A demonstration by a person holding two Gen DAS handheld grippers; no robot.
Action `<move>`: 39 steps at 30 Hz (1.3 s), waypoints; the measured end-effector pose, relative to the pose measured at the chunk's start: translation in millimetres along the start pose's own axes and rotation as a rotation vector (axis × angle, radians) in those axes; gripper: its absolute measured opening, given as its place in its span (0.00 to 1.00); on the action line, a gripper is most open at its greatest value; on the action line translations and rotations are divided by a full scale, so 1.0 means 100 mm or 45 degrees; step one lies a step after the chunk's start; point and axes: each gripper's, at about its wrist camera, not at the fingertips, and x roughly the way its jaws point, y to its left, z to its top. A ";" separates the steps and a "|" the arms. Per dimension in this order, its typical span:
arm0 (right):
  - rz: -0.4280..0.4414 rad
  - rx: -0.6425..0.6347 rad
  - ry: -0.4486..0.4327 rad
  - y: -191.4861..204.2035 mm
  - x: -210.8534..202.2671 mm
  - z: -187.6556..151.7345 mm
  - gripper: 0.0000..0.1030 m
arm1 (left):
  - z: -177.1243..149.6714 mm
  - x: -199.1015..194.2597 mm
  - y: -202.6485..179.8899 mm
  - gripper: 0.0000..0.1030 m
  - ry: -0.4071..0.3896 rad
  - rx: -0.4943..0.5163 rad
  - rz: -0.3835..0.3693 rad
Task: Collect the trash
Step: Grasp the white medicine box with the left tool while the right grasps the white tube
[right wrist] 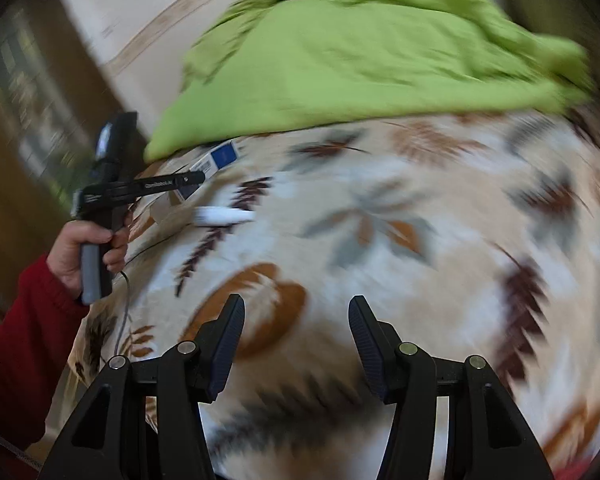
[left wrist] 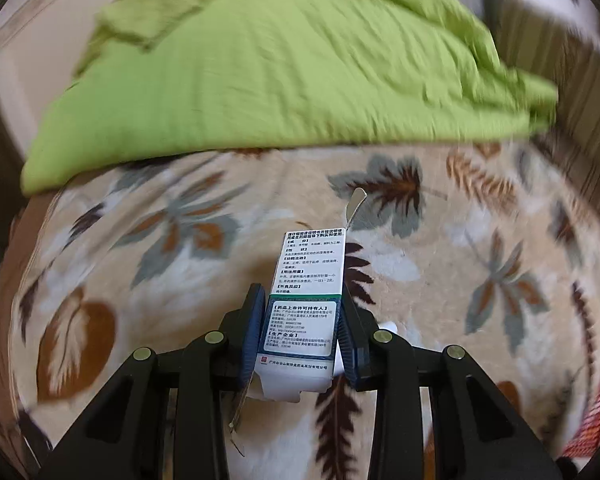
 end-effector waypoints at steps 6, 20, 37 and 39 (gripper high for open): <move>0.138 -0.357 0.175 0.57 0.95 0.54 0.60 | -0.46 -0.58 0.38 0.32 -0.105 -0.147 0.038; -0.005 -0.910 0.362 1.35 2.44 0.90 0.49 | -1.08 -0.59 0.78 0.33 -0.167 -0.286 0.029; -0.160 -0.040 -0.001 0.66 0.75 -0.08 0.39 | -1.49 -0.99 -0.20 0.33 -0.315 -0.194 0.035; -0.171 -0.017 -0.054 0.61 0.54 -0.21 0.39 | -1.57 -1.05 -0.38 0.33 -0.328 -0.167 0.041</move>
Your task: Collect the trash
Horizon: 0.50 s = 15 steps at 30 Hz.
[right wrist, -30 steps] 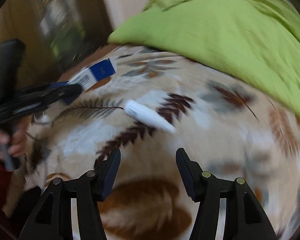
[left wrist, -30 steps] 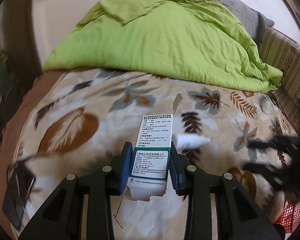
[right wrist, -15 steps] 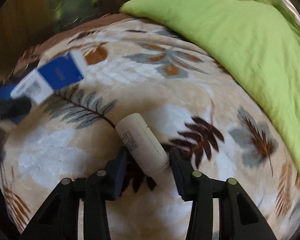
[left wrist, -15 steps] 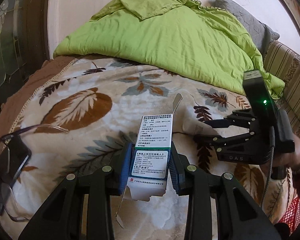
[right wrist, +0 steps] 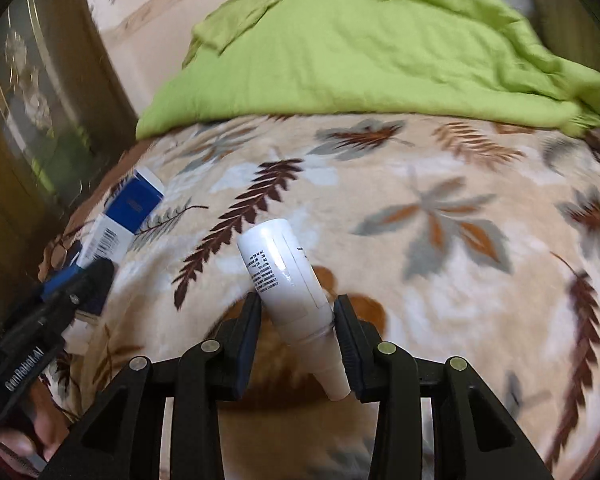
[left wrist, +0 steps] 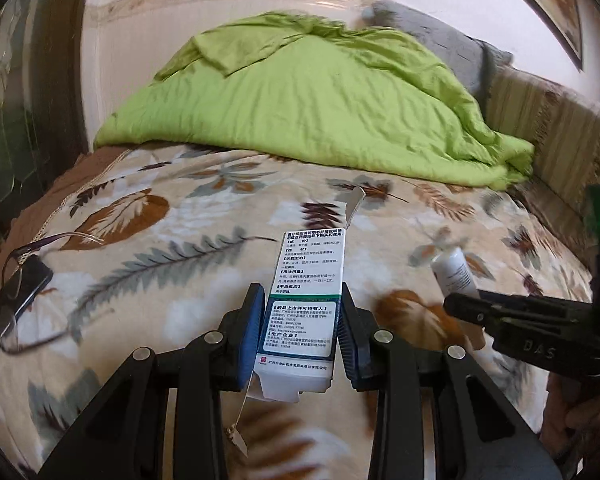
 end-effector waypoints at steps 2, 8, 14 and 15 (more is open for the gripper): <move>-0.011 0.027 -0.038 -0.07 -0.18 -0.12 0.39 | -0.10 -0.09 -0.16 0.33 -0.014 0.019 0.011; 0.013 0.105 -0.063 -0.18 -0.39 -0.42 0.39 | -0.32 -0.25 -0.46 0.33 -0.041 0.126 0.069; 0.039 0.151 -0.111 -0.26 -0.47 -0.51 0.39 | -0.43 -0.30 -0.54 0.33 -0.072 0.165 0.100; 0.039 0.164 -0.114 -0.27 -0.47 -0.51 0.39 | -0.44 -0.29 -0.55 0.33 -0.076 0.176 0.105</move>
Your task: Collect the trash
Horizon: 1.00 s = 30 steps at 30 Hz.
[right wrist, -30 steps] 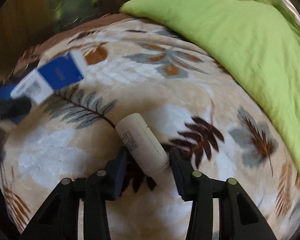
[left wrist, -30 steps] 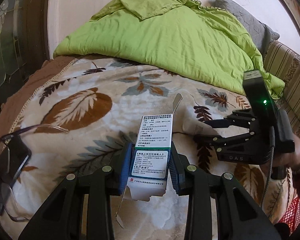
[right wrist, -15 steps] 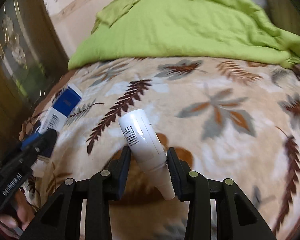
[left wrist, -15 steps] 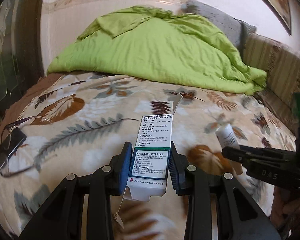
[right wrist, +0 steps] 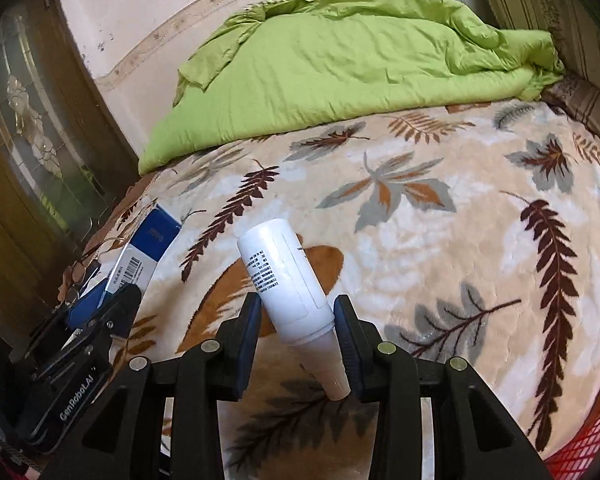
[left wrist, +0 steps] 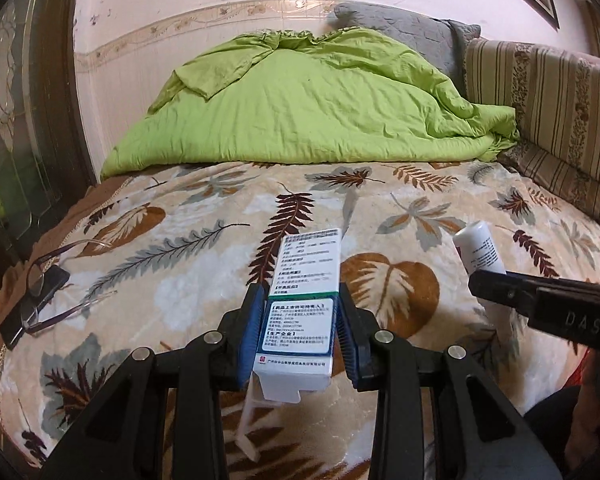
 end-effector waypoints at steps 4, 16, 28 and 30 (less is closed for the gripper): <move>0.001 -0.020 -0.011 0.05 -0.01 -0.01 0.39 | -0.05 0.06 0.01 0.33 0.019 0.000 0.006; -0.003 -0.035 0.009 0.09 0.04 -0.02 0.39 | -0.06 0.19 0.11 0.33 0.059 -0.040 -0.012; 0.017 -0.025 -0.005 0.07 0.03 -0.02 0.39 | -0.21 0.61 0.21 0.33 0.364 -0.167 -0.157; 0.024 -0.021 -0.012 0.06 0.02 -0.02 0.39 | -0.21 0.58 0.24 0.33 0.343 -0.194 -0.161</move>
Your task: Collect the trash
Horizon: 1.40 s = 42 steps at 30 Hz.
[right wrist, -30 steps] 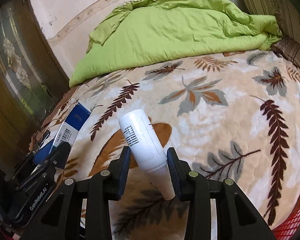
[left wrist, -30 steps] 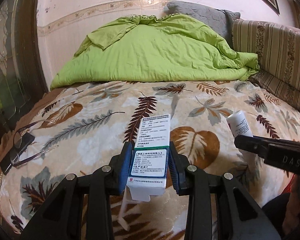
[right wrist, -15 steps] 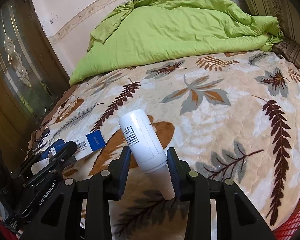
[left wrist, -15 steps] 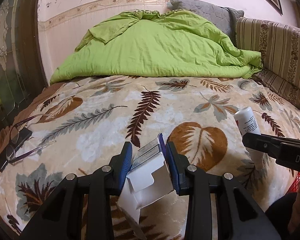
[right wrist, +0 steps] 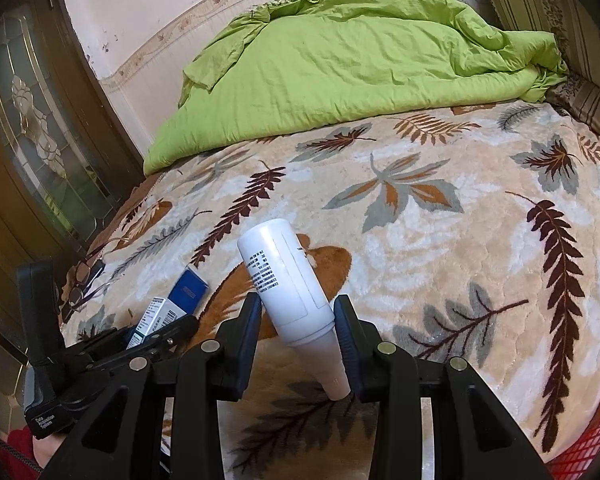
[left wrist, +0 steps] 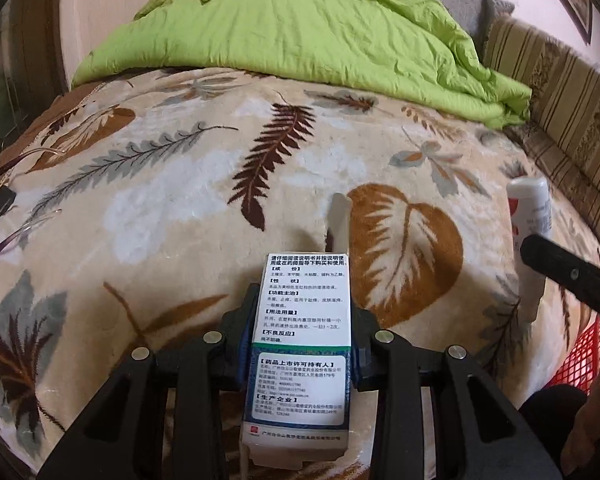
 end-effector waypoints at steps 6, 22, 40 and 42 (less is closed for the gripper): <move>0.016 0.000 -0.018 -0.01 -0.03 0.00 0.39 | 0.05 -0.26 -0.03 0.33 -0.205 0.017 0.069; 0.015 -0.007 -0.017 -0.01 -0.03 0.00 0.39 | 0.02 -0.27 -0.27 0.33 -0.242 0.163 0.136; 0.016 -0.006 -0.016 0.00 -0.03 0.00 0.39 | 0.00 -0.30 -0.30 0.33 -0.245 0.174 0.141; 0.017 -0.006 -0.016 0.00 -0.03 0.00 0.39 | -0.01 -0.30 -0.31 0.33 -0.246 0.175 0.143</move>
